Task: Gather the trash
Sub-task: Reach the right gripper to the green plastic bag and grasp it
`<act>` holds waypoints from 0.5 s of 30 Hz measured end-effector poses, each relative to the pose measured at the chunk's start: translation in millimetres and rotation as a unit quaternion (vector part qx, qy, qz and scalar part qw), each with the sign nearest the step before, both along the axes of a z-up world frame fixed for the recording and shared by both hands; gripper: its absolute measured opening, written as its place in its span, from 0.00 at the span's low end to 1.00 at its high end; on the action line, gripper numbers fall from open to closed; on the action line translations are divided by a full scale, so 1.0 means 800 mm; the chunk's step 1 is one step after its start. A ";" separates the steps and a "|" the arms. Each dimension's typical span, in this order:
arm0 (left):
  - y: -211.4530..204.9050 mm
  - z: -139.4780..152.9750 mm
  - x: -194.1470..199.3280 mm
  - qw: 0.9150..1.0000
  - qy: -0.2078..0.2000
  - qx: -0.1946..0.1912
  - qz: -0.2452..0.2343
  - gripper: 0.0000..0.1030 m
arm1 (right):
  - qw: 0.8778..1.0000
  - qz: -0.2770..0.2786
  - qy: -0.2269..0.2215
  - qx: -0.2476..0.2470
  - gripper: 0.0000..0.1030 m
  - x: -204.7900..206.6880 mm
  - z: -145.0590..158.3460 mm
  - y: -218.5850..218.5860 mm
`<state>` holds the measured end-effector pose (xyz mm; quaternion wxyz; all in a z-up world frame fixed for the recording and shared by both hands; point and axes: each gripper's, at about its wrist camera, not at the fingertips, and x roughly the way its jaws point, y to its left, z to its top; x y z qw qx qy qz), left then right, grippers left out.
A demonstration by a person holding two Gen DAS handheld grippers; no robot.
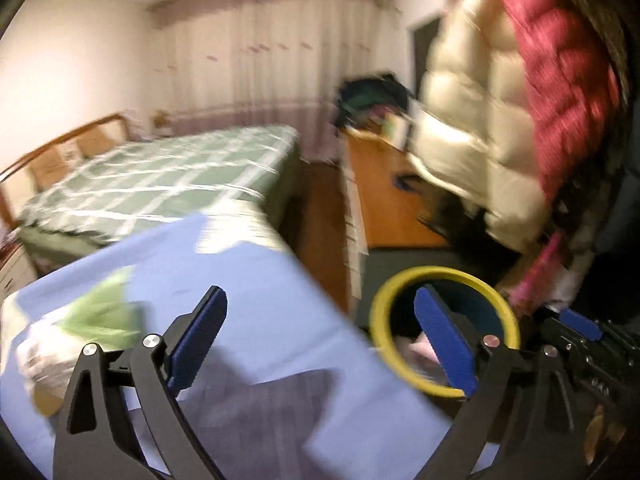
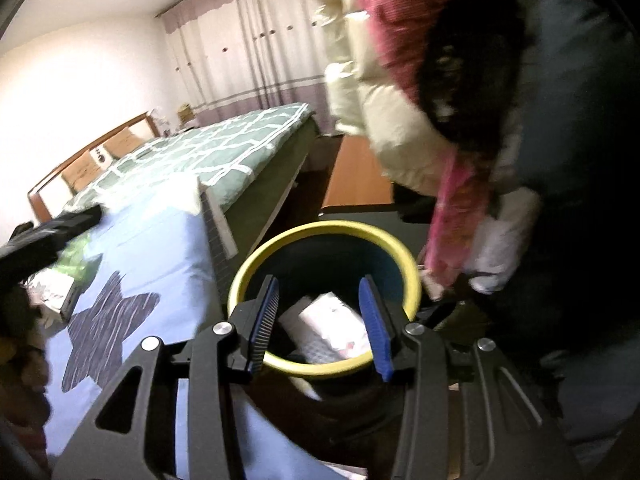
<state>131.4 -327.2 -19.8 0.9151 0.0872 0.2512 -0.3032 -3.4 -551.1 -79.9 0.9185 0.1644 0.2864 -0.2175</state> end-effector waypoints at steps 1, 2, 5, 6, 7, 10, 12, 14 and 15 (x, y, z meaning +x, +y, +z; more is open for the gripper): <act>0.024 0.002 0.002 1.000 -0.005 -0.007 0.018 0.91 | 1.000 0.007 0.002 0.000 0.39 0.005 -0.001 0.006; 0.056 0.003 0.004 0.999 -0.010 -0.018 0.043 0.93 | 1.000 0.015 0.005 -0.001 0.39 0.012 -0.002 0.012; 0.145 0.003 0.012 0.992 -0.025 -0.038 0.119 0.95 | 0.999 0.041 0.011 -0.002 0.40 0.031 -0.003 0.037; 0.174 0.002 0.015 0.988 -0.032 -0.040 0.145 0.95 | 0.999 0.052 0.013 -0.003 0.40 0.039 -0.003 0.046; 0.197 0.001 0.018 0.985 -0.036 -0.040 0.165 0.95 | 0.998 0.059 0.015 -0.005 0.40 0.046 -0.003 0.054; 0.275 -0.007 0.027 0.968 -0.046 -0.034 0.245 0.95 | 0.995 0.093 0.018 -0.007 0.40 0.070 -0.002 0.085; 0.322 -0.013 0.033 0.955 -0.049 -0.031 0.290 0.95 | 0.993 0.112 0.020 -0.012 0.40 0.088 0.000 0.103; 0.371 -0.021 0.040 0.939 -0.056 -0.029 0.339 0.95 | 0.991 0.134 0.020 -0.011 0.40 0.103 0.003 0.122; 0.390 -0.025 0.043 0.932 -0.057 -0.027 0.356 0.95 | 0.989 0.148 0.020 -0.009 0.40 0.113 0.004 0.134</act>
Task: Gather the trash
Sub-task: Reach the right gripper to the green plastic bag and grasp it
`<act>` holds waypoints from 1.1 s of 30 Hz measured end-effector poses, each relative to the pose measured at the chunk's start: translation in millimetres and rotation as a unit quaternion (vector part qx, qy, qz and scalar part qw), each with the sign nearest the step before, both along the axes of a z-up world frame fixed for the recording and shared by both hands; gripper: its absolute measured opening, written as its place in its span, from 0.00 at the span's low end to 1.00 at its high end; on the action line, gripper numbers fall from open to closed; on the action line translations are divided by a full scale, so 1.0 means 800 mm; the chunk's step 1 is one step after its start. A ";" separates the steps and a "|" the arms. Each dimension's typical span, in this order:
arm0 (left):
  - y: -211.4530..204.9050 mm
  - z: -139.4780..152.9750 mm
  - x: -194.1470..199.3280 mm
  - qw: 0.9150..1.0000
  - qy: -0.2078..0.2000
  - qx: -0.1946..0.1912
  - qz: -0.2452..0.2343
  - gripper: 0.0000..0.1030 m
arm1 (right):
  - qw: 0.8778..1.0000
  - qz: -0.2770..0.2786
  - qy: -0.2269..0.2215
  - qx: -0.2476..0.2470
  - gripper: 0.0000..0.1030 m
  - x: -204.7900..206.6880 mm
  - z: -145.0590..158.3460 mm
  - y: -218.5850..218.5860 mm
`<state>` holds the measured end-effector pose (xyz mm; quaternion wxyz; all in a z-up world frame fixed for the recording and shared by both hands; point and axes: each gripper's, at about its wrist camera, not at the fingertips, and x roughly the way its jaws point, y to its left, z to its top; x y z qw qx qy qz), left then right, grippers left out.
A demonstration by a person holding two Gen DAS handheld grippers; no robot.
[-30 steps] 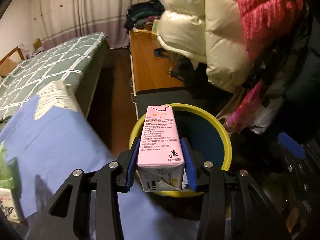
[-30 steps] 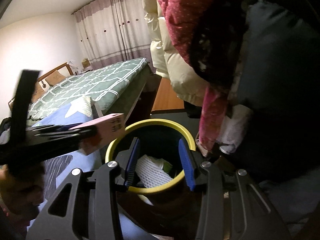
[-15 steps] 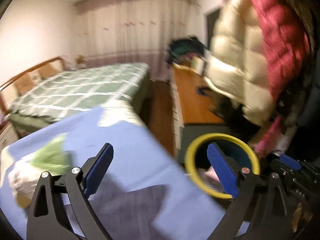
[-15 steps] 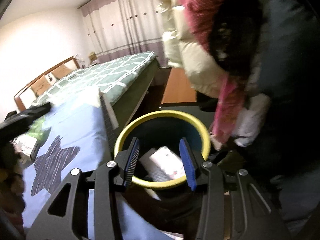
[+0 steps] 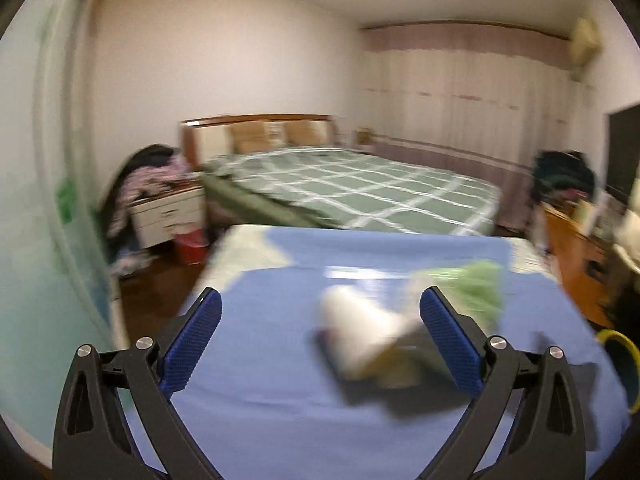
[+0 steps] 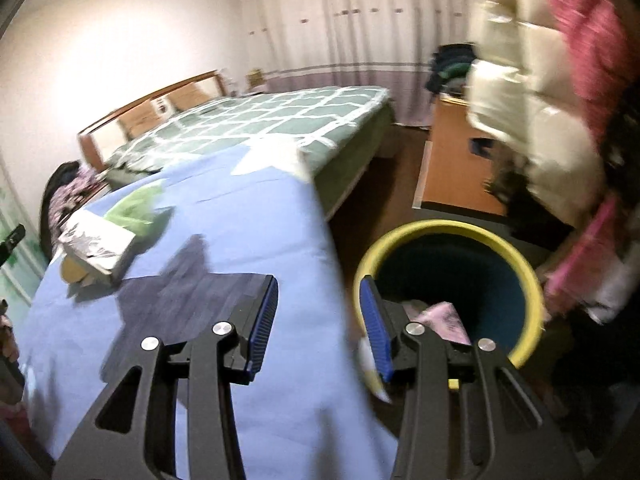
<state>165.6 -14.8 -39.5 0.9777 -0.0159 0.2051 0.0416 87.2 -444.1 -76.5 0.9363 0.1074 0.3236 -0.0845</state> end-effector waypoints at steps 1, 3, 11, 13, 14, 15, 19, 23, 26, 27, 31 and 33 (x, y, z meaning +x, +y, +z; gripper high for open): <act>0.015 -0.003 0.001 1.000 -0.001 0.000 0.013 0.95 | 1.000 0.012 0.000 -0.001 0.40 0.009 0.002 0.012; 0.046 -0.013 0.007 0.999 0.000 0.002 0.047 0.95 | 0.999 0.033 -0.002 -0.004 0.40 0.024 0.007 0.034; 0.092 -0.045 0.019 0.996 0.029 -0.031 0.081 0.95 | 0.993 0.121 -0.004 0.014 0.40 0.107 0.032 0.107; 0.091 -0.047 0.020 0.996 0.026 -0.024 0.085 0.95 | 0.990 0.137 -0.004 0.013 0.40 0.138 0.039 0.126; 0.086 -0.047 0.020 0.996 0.025 -0.021 0.087 0.95 | 0.990 0.142 -0.003 0.010 0.40 0.154 0.040 0.134; 0.087 -0.048 0.020 0.996 0.023 -0.019 0.089 0.95 | 0.989 0.147 -0.002 0.010 0.40 0.165 0.041 0.141; 0.085 -0.049 0.018 0.995 0.021 -0.015 0.094 0.95 | 0.988 0.155 0.011 0.002 0.45 0.226 0.030 0.170; 0.082 -0.046 0.019 0.995 0.021 -0.015 0.101 0.95 | 0.988 0.149 0.035 0.010 0.46 0.284 0.007 0.184; 0.081 -0.047 0.020 0.994 0.026 -0.016 0.102 0.95 | 0.986 0.150 0.058 0.044 0.50 0.312 -0.011 0.182; 0.081 -0.046 0.019 0.994 0.027 -0.015 0.102 0.95 | 0.985 0.150 0.061 0.051 0.51 0.317 -0.014 0.180; 0.079 -0.047 0.024 0.995 0.031 -0.014 0.097 0.95 | 0.982 0.160 0.070 0.074 0.53 0.326 -0.028 0.179; 0.080 -0.048 0.027 0.995 0.033 -0.012 0.093 0.95 | 0.982 0.162 0.071 0.070 0.53 0.326 -0.032 0.183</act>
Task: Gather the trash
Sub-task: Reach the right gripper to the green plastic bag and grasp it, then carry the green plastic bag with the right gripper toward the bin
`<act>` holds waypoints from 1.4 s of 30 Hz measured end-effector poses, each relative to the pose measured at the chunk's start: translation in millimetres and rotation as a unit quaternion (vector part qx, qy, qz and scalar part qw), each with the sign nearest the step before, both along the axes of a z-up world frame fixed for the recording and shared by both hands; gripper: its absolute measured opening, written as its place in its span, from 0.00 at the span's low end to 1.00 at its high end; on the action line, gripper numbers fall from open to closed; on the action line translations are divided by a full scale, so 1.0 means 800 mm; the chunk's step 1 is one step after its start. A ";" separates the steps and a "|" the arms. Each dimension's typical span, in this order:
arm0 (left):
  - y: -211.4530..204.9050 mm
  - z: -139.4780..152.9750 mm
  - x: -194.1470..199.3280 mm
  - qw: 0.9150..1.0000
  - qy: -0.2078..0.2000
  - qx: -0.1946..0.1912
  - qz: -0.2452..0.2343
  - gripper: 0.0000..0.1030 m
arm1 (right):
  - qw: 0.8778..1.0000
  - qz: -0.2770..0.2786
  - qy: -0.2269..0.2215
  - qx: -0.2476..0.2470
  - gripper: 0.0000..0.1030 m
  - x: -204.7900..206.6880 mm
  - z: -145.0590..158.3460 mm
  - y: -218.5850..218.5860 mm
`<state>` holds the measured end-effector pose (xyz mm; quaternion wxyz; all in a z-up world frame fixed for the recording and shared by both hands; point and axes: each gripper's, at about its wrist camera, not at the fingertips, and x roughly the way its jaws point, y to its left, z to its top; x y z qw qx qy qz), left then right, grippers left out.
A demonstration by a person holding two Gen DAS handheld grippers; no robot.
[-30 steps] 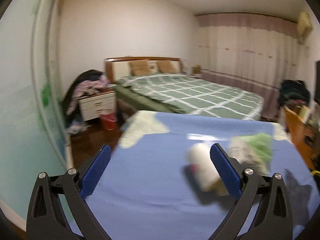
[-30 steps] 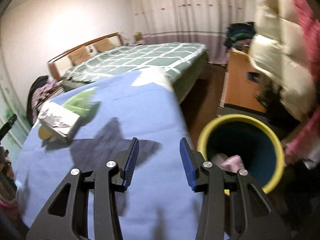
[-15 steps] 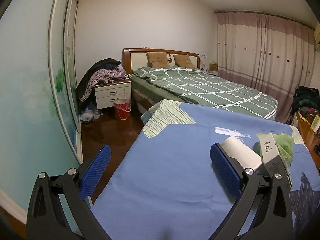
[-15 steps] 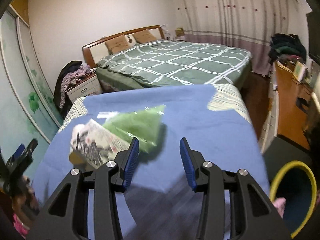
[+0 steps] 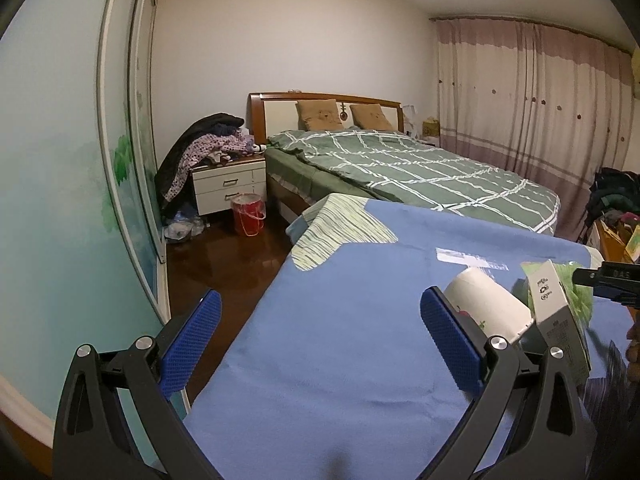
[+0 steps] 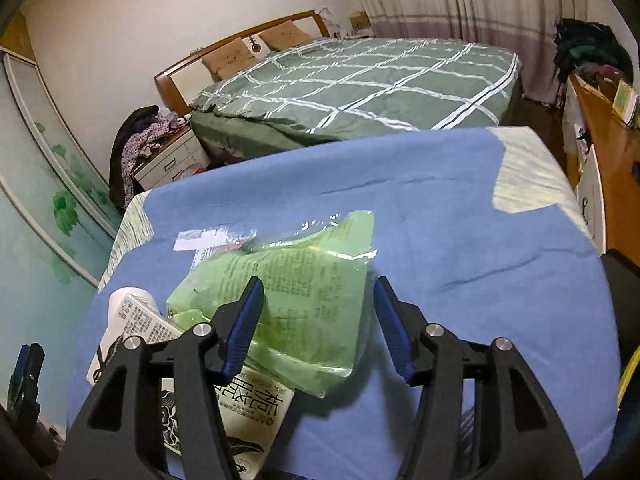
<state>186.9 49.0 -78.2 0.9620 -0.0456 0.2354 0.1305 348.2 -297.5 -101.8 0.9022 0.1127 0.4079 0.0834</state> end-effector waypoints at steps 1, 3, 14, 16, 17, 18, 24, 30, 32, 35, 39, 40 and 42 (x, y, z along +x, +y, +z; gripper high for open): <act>-0.001 0.000 0.000 1.000 0.000 0.002 -0.001 0.95 | 1.000 0.000 -0.004 -0.002 0.52 -0.001 0.000 0.002; -0.003 0.000 0.000 1.000 -0.001 0.006 -0.003 0.95 | 1.000 -0.003 -0.014 -0.016 0.38 -0.006 0.005 0.004; -0.008 -0.002 -0.001 1.000 0.001 0.013 -0.003 0.95 | 0.997 -0.002 -0.074 -0.019 0.02 -0.042 0.049 -0.002; -0.009 -0.003 -0.001 1.000 0.003 0.013 -0.004 0.95 | 0.996 -0.002 -0.089 -0.009 0.01 -0.054 0.064 -0.007; -0.010 -0.003 -0.001 1.000 0.004 0.014 -0.004 0.95 | 0.996 -0.003 -0.094 -0.005 0.01 -0.057 0.069 -0.009; -0.010 -0.003 -0.001 1.000 0.005 0.015 -0.004 0.95 | 0.995 -0.004 -0.102 0.000 0.01 -0.063 0.077 -0.012; -0.012 -0.003 0.000 1.000 0.007 0.020 -0.008 0.95 | 0.990 -0.011 -0.143 0.005 0.01 -0.097 0.115 -0.021; -0.013 -0.003 0.000 1.000 0.009 0.022 -0.011 0.95 | 0.986 -0.021 -0.168 0.001 0.01 -0.137 0.138 -0.036; -0.013 -0.003 -0.001 1.000 0.009 0.023 -0.012 0.95 | 0.985 -0.023 -0.170 0.001 0.01 -0.151 0.141 -0.042; -0.010 -0.002 0.000 1.000 0.009 0.022 -0.012 0.95 | 0.984 -0.028 -0.174 -0.002 0.01 -0.176 0.143 -0.054; -0.011 -0.002 0.000 1.000 0.008 0.021 -0.012 0.95 | 0.984 -0.044 -0.175 -0.001 0.01 -0.206 0.142 -0.075; -0.011 -0.002 0.000 1.000 0.007 0.021 -0.012 0.95 | 0.983 -0.050 -0.175 -0.001 0.01 -0.215 0.141 -0.082; -0.011 -0.002 -0.001 1.000 0.007 0.021 -0.013 0.95 | 0.982 -0.065 -0.176 0.001 0.01 -0.234 0.140 -0.099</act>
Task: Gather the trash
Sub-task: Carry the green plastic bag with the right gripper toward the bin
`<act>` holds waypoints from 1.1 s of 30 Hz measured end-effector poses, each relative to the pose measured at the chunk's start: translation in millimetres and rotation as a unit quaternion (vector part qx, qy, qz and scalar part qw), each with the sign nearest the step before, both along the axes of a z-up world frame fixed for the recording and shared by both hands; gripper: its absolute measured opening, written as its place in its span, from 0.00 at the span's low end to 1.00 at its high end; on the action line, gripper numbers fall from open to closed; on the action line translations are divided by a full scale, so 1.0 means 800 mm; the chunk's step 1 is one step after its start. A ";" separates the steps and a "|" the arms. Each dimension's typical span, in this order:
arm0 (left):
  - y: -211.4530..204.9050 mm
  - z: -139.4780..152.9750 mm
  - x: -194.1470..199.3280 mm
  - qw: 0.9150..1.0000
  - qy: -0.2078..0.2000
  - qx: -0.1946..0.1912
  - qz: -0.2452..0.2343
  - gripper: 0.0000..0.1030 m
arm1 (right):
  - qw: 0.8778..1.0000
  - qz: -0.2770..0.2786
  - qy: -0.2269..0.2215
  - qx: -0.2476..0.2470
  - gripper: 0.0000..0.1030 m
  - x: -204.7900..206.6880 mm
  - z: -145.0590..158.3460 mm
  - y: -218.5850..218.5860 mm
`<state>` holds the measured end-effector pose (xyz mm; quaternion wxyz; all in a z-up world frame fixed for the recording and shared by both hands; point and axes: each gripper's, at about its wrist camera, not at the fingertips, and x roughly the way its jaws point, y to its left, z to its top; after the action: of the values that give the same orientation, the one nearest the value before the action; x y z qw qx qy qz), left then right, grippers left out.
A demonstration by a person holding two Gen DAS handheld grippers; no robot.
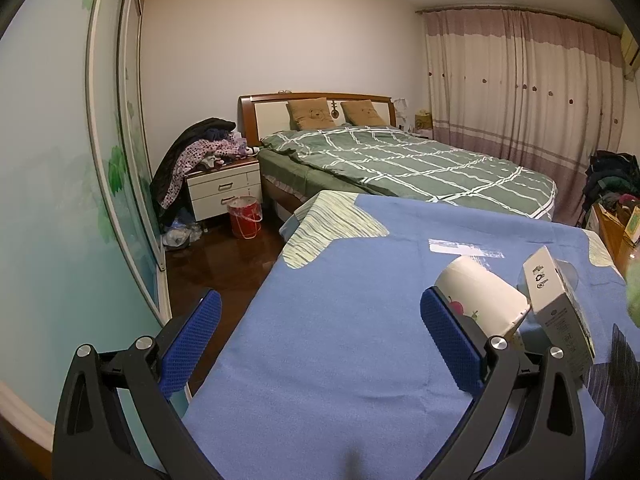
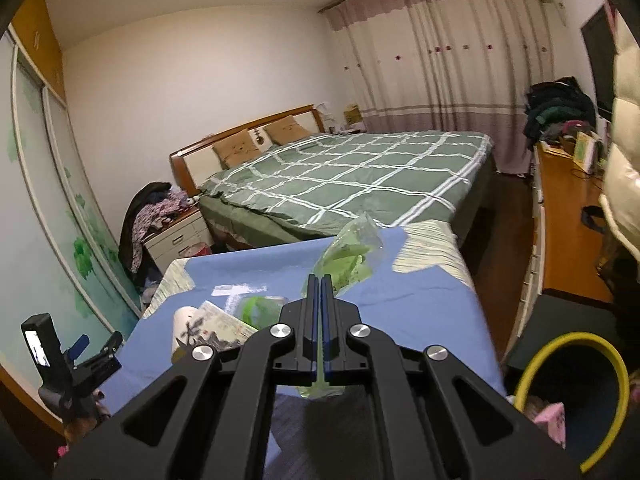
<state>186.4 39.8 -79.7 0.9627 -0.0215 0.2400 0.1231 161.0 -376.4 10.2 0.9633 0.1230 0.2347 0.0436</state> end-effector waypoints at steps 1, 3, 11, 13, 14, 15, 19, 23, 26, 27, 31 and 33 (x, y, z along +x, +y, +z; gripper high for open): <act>0.000 0.000 0.000 1.000 0.000 0.000 -0.001 0.95 | 1.000 -0.007 -0.001 0.002 0.01 -0.008 0.000 -0.008; -0.001 -0.001 0.000 1.000 0.002 0.000 -0.003 0.95 | 1.000 -0.029 -0.004 0.001 0.01 -0.028 0.000 -0.026; -0.001 -0.001 -0.001 1.000 0.003 0.001 -0.007 0.95 | 0.991 -0.131 0.008 -0.021 0.01 -0.095 -0.013 -0.102; -0.001 -0.001 -0.001 1.000 0.003 0.001 -0.007 0.95 | 0.988 -0.149 0.014 -0.023 0.01 -0.103 -0.020 -0.117; -0.001 -0.001 -0.001 1.000 0.003 0.000 -0.007 0.95 | 0.987 -0.160 0.018 -0.026 0.01 -0.107 -0.023 -0.125; -0.001 -0.001 -0.001 1.000 0.003 0.000 -0.007 0.95 | 0.984 -0.173 0.023 -0.029 0.01 -0.112 -0.028 -0.134; -0.002 -0.002 -0.001 1.000 0.005 0.002 -0.006 0.95 | 0.975 -0.216 0.040 -0.033 0.01 -0.121 -0.046 -0.170; -0.003 -0.003 0.000 1.000 0.006 0.004 -0.007 0.95 | 0.966 -0.249 0.063 -0.036 0.02 -0.122 -0.066 -0.195; -0.004 -0.004 0.002 1.000 0.007 0.007 -0.009 0.95 | 0.958 -0.273 0.084 -0.037 0.03 -0.119 -0.083 -0.214; -0.004 -0.005 0.002 1.000 0.008 0.007 -0.009 0.95 | 0.956 -0.279 0.088 -0.038 0.04 -0.118 -0.087 -0.218; -0.004 -0.007 0.003 1.000 0.009 0.008 -0.011 0.95 | 0.954 -0.284 0.090 -0.032 0.17 -0.114 -0.098 -0.219; -0.005 -0.007 0.003 1.000 0.010 0.008 -0.012 0.95 | 0.957 -0.277 0.085 -0.031 0.17 -0.107 -0.099 -0.211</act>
<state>188.6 35.9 -85.4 0.9618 -0.0099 0.2487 0.1140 75.6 -545.5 -68.8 0.9174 0.1561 0.2738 -0.2429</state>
